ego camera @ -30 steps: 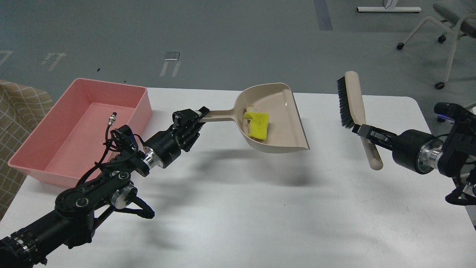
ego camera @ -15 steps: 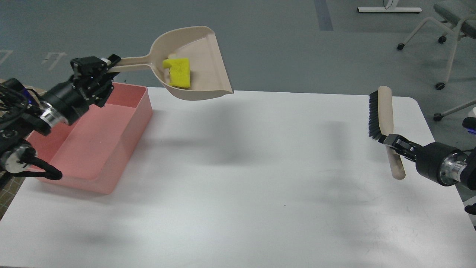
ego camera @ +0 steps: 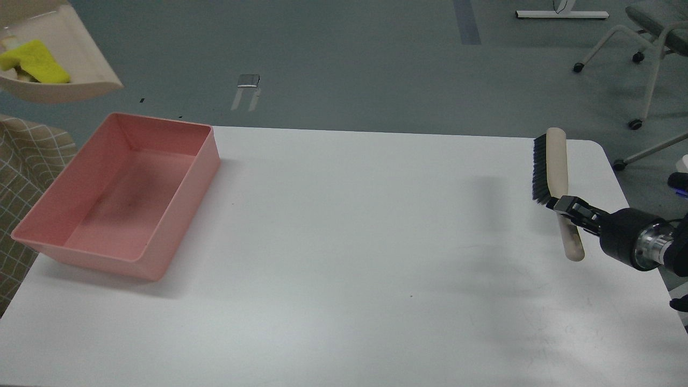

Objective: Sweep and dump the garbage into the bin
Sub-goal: 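Tilt the dustpan with the left gripper to dump the sponge into the bin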

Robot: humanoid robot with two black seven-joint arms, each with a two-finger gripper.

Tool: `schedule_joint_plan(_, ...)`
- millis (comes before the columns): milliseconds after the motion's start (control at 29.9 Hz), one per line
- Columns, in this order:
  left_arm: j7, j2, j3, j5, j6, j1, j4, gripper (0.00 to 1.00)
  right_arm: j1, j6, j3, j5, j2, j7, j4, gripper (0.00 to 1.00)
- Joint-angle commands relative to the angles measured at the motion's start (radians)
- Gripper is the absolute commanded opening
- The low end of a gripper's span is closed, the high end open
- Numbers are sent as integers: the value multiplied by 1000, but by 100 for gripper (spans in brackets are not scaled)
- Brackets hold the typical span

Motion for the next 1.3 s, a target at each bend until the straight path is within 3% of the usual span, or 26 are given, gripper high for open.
schedule_joint_plan(0, -3, 29, 5, 40, 1, 2, 62, 2, 0, 0, 1, 58, 6, 11, 0, 0)
schedule_joint_plan(668, -1, 48, 2, 328, 1, -14, -36, 1, -5, 0, 40, 86, 45, 26, -38, 0)
schedule_joint_plan(969, 5, 46, 2, 510, 1, -24, -209, 1, -8, 0, 44, 86, 72, 25, -38, 0)
schedule_joint_plan(1269, 3, 31, 4, 632, 1, -78, -222, 1, 2, 0, 47, 87, 71, 26, -38, 0)
